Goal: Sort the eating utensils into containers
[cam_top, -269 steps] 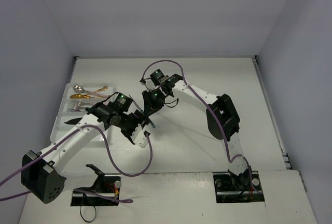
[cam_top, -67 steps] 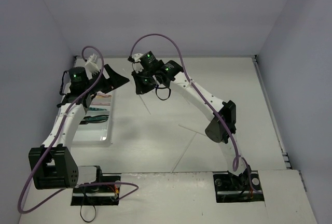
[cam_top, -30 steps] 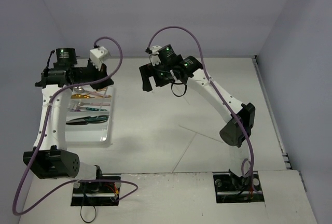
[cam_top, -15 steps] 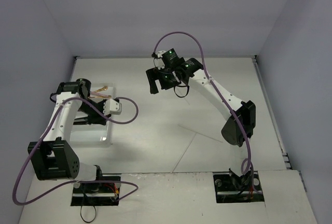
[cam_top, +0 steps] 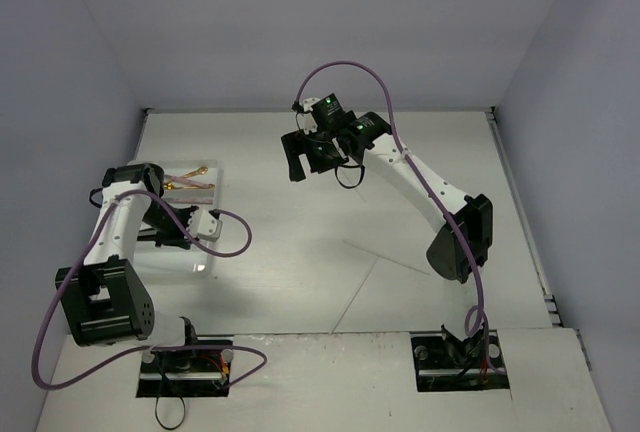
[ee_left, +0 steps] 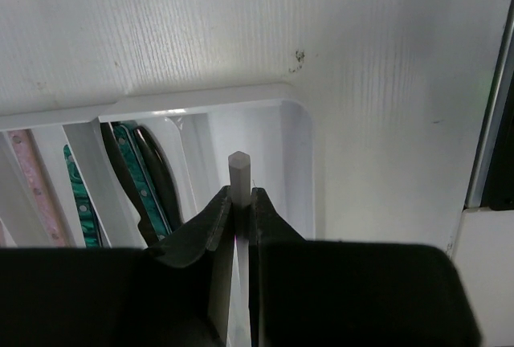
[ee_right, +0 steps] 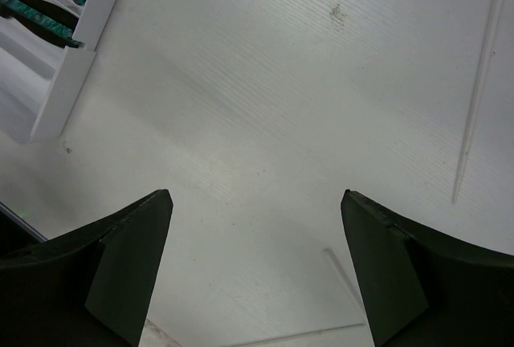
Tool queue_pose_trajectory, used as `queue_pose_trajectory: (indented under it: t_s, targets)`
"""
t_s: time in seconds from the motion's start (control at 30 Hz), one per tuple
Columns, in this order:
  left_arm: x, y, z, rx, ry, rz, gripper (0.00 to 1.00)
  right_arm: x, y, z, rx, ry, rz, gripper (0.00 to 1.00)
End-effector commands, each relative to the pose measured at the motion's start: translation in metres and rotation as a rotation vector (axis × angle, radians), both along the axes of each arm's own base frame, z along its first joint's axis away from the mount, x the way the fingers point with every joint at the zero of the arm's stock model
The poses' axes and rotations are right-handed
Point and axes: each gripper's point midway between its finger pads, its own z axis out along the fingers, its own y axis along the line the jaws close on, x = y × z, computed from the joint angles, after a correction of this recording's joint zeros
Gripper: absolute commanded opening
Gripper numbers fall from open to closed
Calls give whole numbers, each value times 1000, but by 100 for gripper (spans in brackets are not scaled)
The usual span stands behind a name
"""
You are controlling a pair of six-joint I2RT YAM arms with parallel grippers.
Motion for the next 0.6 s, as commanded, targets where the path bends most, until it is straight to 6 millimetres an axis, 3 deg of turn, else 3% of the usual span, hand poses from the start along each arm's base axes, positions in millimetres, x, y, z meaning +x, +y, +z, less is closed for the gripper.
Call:
queue_pose_trajectory:
  t_s: [0.0,0.4,0.57]
  targets:
    - [-26,4,-1,-14,115,-68,0,1,4,25,46,-58,8,84]
    - [-26,19,-16,32,177,-46,0,-3,0,19,29,-52,12,83]
    - [-28,23,-17,43,187,-39,39,-5,-1,17,6,-63,26,82]
